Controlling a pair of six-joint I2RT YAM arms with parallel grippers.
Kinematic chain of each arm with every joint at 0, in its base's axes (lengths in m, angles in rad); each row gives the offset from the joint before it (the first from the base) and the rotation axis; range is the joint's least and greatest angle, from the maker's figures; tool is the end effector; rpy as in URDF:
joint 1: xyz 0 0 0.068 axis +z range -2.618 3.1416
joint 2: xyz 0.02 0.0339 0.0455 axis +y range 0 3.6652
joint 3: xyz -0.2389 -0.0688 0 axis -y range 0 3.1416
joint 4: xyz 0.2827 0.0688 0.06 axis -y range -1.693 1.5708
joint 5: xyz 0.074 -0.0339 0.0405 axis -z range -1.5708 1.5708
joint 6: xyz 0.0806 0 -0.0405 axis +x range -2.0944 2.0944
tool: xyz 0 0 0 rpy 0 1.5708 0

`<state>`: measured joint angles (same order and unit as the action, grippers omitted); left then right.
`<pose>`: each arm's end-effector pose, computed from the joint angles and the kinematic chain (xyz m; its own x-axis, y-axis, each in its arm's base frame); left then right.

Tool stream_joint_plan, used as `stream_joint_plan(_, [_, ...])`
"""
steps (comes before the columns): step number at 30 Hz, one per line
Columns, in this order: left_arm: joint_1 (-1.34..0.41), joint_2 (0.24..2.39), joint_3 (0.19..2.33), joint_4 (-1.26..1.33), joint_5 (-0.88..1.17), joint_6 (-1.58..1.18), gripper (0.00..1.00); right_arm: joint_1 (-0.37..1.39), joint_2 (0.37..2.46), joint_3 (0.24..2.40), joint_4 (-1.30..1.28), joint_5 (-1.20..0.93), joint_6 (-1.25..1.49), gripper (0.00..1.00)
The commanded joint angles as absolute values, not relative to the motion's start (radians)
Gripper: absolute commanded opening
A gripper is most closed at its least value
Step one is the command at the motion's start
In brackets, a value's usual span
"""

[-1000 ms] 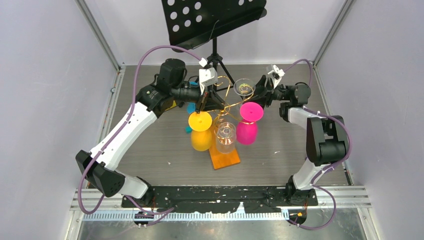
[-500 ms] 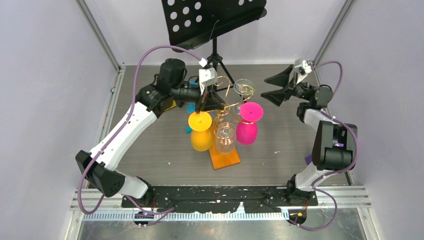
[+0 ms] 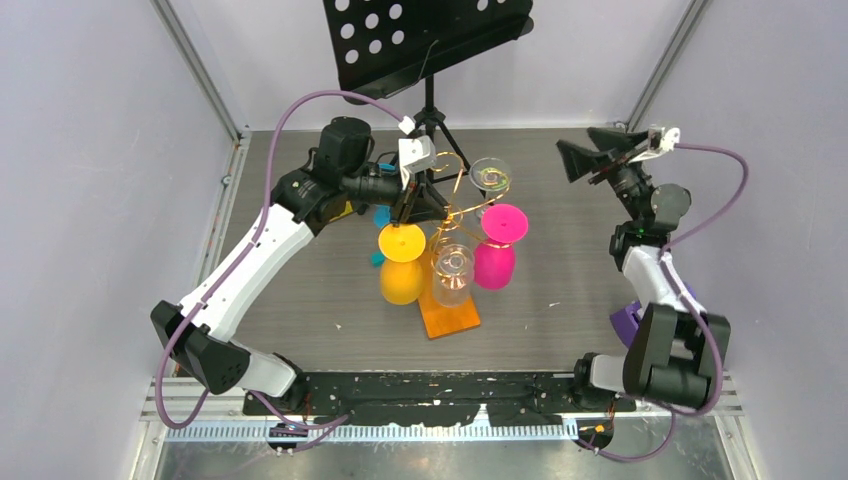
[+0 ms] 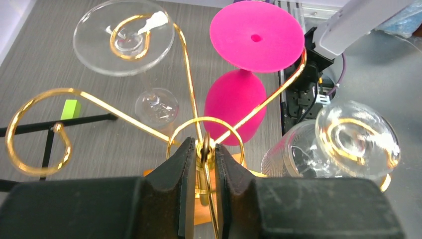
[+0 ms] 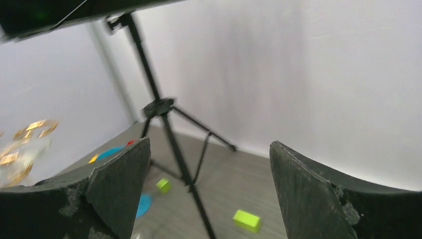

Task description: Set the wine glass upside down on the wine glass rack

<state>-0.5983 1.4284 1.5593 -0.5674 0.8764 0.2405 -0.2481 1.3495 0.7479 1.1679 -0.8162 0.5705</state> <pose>0.2728 -0.2609 0.3933 -0.1164 0.2638 -0.9575 0.9921 0.0759 -0.0997 0.3475 -0.0275 0.3054 0.2067 0.3293 -0.9213 -0.6409 0.7571 0.1268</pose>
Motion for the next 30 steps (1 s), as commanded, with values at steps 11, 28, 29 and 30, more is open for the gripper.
stream_joint_plan(11, [-0.595,1.401,1.621,-0.553,0.817,0.208,0.41,-0.247,1.122,0.839,0.482,-0.246,0.338,0.95])
stream_joint_plan(28, [-0.574,1.265,1.646,-0.373,0.596,0.058,0.72,-0.34,1.251,0.924,0.416,-0.478,0.665,0.95])
stream_joint_plan(29, [-0.566,1.244,1.628,-0.364,0.579,0.048,0.75,-0.356,1.286,0.916,0.457,-0.558,0.706,0.95])
stream_joint_plan(30, [-0.558,1.218,1.607,-0.352,0.557,0.037,0.79,-0.389,1.309,0.901,0.561,-0.64,0.804,0.95])
